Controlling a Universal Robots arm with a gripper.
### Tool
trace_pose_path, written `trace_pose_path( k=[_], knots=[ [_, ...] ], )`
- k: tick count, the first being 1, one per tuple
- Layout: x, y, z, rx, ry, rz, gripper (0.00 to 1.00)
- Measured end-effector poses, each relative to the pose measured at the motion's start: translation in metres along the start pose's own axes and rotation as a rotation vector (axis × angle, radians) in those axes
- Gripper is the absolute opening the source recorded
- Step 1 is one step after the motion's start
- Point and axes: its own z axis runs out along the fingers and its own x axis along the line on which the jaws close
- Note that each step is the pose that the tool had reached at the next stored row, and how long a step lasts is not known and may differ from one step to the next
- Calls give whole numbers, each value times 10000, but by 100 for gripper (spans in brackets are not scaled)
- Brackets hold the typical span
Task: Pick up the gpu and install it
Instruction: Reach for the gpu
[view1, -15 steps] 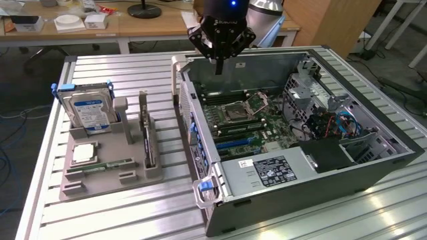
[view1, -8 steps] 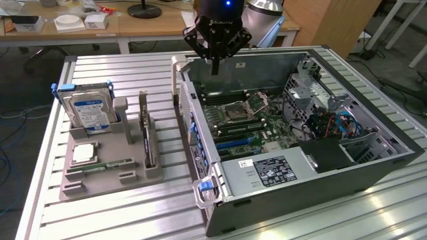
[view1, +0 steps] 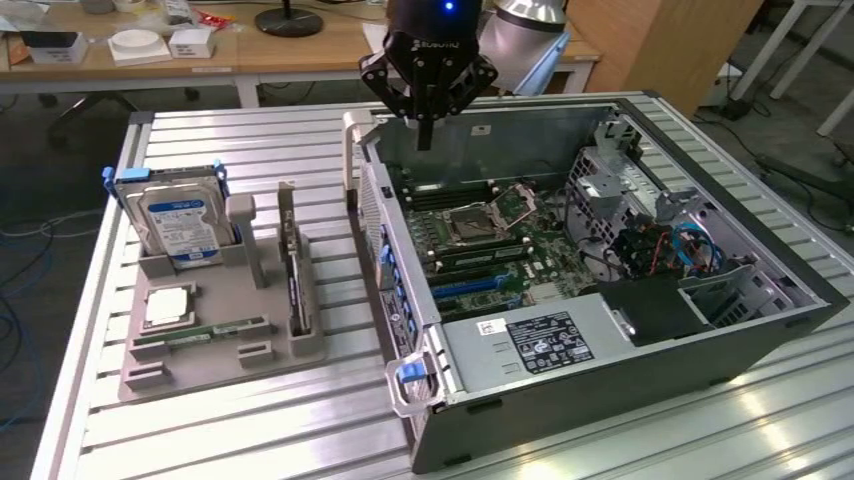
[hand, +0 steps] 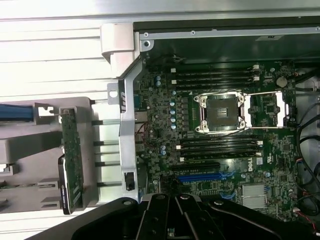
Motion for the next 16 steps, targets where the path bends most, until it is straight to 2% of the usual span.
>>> trace_pose_path(
  k=[16],
  knots=[
    [155,-12,-4,0,0,0,10]
  ],
)
